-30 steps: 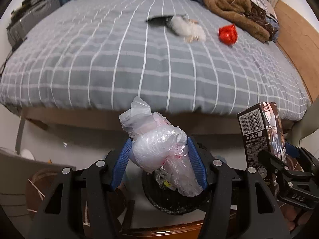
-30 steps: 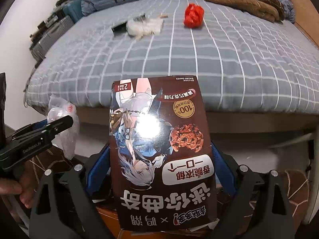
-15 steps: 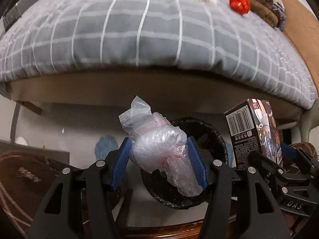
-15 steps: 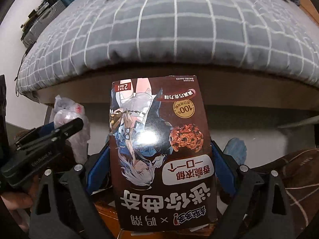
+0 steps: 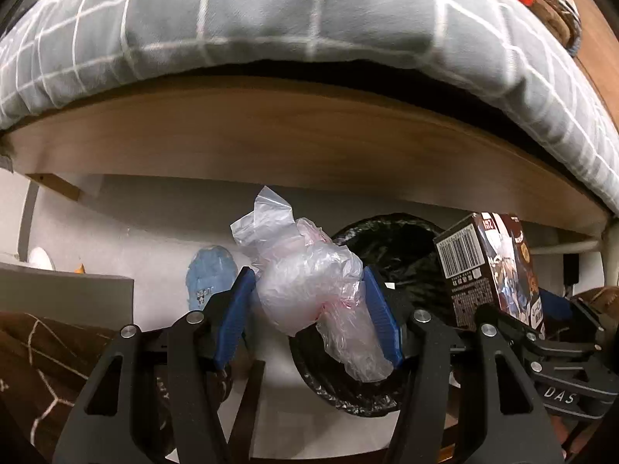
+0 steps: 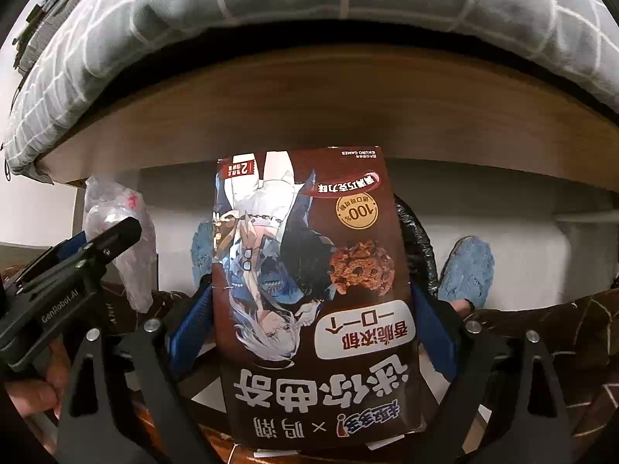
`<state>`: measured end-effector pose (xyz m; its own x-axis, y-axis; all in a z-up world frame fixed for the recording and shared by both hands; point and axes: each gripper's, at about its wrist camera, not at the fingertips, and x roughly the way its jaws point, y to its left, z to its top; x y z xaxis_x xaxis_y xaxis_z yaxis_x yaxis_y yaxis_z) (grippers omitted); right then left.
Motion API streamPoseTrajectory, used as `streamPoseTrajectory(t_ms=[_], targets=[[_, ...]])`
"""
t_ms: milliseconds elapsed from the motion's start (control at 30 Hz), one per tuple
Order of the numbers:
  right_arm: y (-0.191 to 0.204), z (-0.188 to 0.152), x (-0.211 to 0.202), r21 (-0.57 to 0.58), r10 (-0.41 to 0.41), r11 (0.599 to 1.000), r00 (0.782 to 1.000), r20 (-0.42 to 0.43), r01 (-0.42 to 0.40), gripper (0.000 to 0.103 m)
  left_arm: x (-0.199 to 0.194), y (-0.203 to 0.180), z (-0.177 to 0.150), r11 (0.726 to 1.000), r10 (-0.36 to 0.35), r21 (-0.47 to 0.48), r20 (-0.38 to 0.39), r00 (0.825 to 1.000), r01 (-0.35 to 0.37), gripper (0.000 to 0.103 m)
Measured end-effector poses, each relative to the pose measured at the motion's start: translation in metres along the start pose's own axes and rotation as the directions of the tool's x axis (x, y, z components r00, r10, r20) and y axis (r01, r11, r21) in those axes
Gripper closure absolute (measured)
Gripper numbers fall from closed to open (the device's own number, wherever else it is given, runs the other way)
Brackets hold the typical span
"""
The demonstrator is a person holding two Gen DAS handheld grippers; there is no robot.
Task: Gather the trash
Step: 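Lift the plastic bag and cookie box and carry both over the floor bin, then open the right tool to drop the brown cookie box into the bin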
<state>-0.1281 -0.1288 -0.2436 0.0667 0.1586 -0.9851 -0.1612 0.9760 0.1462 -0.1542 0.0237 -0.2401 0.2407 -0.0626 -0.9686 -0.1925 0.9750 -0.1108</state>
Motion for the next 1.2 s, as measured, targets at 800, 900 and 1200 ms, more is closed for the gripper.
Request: streamPoseTrajectory(t_ms=[800,900,1200], targets=[[-0.008,0.005,-0.004,-0.017,-0.023,1.000,1.000,0.018,0.023,0.007,0.002,-0.010,0.003,1.000,0.010,0.004,-0.015,1.000,-0.010,0.046],[-0.017,0.005,-0.015,-0.005,-0.043,0.999,0.998,0.041,0.043,0.007,0.002,-0.021,0.003,0.999,0.007,0.033,-0.016,1.000,-0.006,0.046],[-0.068,-0.004,-0.050,0.058,-0.106,0.993,0.989,0.105,0.100,0.007,0.003,-0.079,0.003,0.994,-0.044,0.103,-0.031,0.999,0.047,0.046]])
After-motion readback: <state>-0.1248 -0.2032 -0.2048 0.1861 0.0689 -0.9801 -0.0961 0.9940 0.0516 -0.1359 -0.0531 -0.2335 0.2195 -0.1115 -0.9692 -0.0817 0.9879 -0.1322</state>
